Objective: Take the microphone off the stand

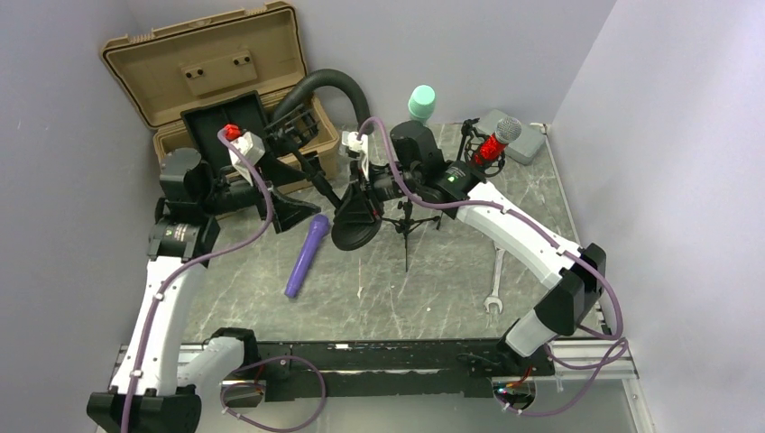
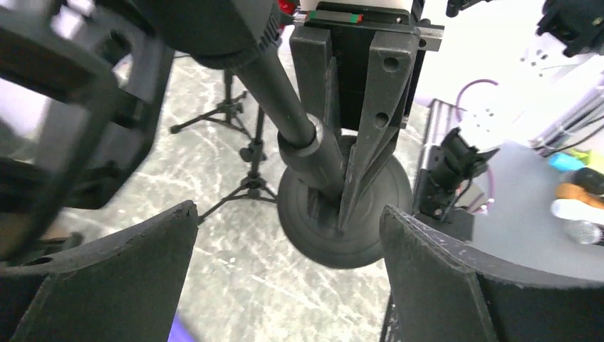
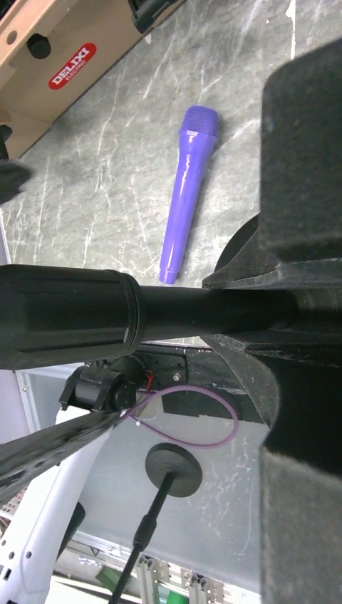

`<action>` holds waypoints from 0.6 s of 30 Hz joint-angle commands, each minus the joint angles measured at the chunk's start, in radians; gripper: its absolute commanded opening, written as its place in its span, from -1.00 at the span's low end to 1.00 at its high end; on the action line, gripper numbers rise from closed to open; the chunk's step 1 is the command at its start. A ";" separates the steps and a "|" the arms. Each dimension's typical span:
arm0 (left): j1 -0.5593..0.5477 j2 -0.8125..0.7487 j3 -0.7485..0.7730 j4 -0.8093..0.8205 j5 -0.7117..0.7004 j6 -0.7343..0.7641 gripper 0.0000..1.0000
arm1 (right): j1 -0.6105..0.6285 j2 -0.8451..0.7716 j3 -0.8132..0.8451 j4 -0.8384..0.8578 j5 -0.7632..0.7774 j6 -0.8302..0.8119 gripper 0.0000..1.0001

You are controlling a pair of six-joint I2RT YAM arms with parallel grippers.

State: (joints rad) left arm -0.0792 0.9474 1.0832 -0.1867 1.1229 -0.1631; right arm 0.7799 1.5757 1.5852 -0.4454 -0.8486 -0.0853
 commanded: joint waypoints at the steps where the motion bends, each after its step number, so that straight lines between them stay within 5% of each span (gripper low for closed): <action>1: 0.036 -0.061 0.146 -0.370 -0.082 0.372 0.99 | -0.022 -0.095 -0.015 0.116 -0.070 0.003 -1.00; 5: 0.041 -0.093 0.268 -0.521 -0.224 0.459 0.99 | -0.026 -0.102 -0.032 0.119 -0.081 -0.005 -1.00; 11: 0.042 -0.100 0.499 -0.705 -0.240 0.567 0.99 | -0.027 -0.093 -0.043 0.123 -0.094 -0.006 -1.00; 18: 0.042 -0.052 0.613 -0.634 -0.300 0.644 0.99 | -0.027 -0.089 -0.052 0.120 -0.133 -0.013 -1.00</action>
State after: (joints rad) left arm -0.0422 0.8501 1.6733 -0.8318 0.8654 0.3847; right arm 0.7532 1.5341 1.5257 -0.4191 -0.9096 -0.0830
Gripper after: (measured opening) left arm 0.994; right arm 0.225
